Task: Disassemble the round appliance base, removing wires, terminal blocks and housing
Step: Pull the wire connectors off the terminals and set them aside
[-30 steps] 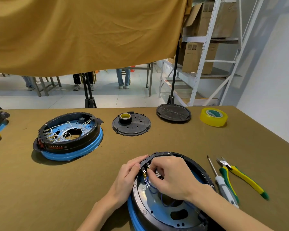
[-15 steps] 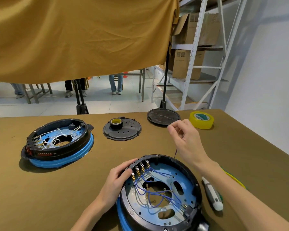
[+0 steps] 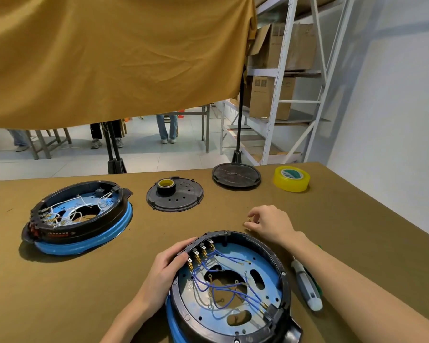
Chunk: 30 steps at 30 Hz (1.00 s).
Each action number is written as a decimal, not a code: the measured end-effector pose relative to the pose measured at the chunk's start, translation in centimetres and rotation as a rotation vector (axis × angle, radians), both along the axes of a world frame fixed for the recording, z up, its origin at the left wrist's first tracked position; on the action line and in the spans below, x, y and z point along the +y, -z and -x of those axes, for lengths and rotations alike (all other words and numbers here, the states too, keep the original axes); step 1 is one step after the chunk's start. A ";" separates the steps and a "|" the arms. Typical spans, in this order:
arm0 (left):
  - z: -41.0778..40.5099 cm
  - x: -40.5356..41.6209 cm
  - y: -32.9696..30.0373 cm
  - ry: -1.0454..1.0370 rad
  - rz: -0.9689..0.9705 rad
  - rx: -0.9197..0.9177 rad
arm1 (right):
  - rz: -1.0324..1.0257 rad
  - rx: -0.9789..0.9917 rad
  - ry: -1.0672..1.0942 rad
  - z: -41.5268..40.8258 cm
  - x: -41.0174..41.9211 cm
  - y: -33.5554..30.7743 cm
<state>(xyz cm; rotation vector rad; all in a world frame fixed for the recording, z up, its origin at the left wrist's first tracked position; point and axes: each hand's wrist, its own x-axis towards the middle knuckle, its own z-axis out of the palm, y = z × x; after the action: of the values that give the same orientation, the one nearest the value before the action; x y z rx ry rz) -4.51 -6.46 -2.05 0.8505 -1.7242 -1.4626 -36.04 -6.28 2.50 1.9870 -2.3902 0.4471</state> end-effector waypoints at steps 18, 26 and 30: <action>0.3 -0.5 0.2 0.011 0.029 0.006 | 0.151 -0.292 0.118 2.2 0.8 0.6; 0.4 -0.5 0.3 0.015 0.018 0.028 | -0.054 -0.091 0.020 0.9 0.5 2.2; 0.4 -0.6 0.4 0.024 0.020 0.040 | -0.191 0.056 -0.066 1.2 0.0 3.2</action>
<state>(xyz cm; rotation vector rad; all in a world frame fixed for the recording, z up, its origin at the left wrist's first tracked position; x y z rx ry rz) -4.95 -7.09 -2.41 0.7872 -1.7217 -1.4655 -37.25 -6.24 -0.67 2.1276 -2.4213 0.1656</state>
